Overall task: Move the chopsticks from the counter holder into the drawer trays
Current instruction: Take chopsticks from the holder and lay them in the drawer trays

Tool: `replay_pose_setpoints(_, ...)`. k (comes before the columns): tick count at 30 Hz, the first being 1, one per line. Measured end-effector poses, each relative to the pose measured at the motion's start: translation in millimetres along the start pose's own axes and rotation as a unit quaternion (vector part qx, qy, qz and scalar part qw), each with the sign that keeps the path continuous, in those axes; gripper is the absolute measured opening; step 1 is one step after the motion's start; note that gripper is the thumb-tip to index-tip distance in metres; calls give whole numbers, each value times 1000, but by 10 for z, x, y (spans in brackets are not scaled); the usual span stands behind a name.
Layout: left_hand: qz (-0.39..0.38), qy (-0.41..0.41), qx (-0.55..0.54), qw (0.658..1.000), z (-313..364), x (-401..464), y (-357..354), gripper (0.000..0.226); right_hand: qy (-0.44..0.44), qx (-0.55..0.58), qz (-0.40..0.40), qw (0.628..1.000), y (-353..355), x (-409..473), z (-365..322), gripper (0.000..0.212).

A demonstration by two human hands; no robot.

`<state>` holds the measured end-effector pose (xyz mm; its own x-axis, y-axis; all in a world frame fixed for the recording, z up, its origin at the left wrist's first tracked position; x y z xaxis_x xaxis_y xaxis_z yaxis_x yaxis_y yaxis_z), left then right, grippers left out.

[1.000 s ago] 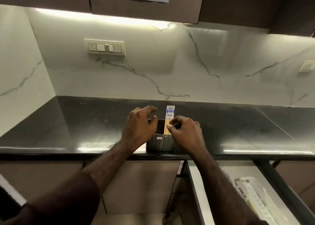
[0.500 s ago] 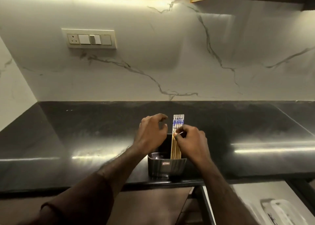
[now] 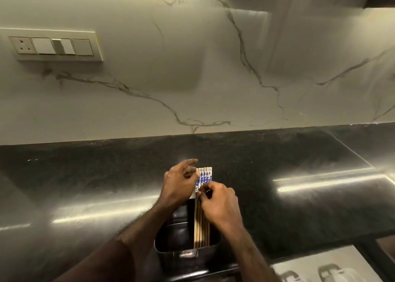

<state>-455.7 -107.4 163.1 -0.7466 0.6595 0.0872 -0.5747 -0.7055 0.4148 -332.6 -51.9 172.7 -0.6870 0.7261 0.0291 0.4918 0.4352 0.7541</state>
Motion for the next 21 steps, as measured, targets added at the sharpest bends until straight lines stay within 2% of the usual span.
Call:
replay_pose_setpoints(6, -29, 4, -45, 999, 1, 67, -36, 23, -6, 0, 12, 1000, -25, 33, 8, 14)
replay_pose_setpoints(21, -82, 25, -94, 992, -43, 114, 51, 29, -4, -1, 38, 999, -73, 77, 18, 12)
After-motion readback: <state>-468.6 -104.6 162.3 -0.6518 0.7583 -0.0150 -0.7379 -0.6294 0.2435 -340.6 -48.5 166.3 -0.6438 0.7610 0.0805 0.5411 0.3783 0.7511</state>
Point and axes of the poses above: each hand's wrist, its own x-axis towards the middle knuckle, its own y-axis out of the back of the hand, z = x × y, the point moved 1 cm from there along x, towards the middle knuckle, and after that the axes turned 4 degrees about y, right-handed, at the moved point
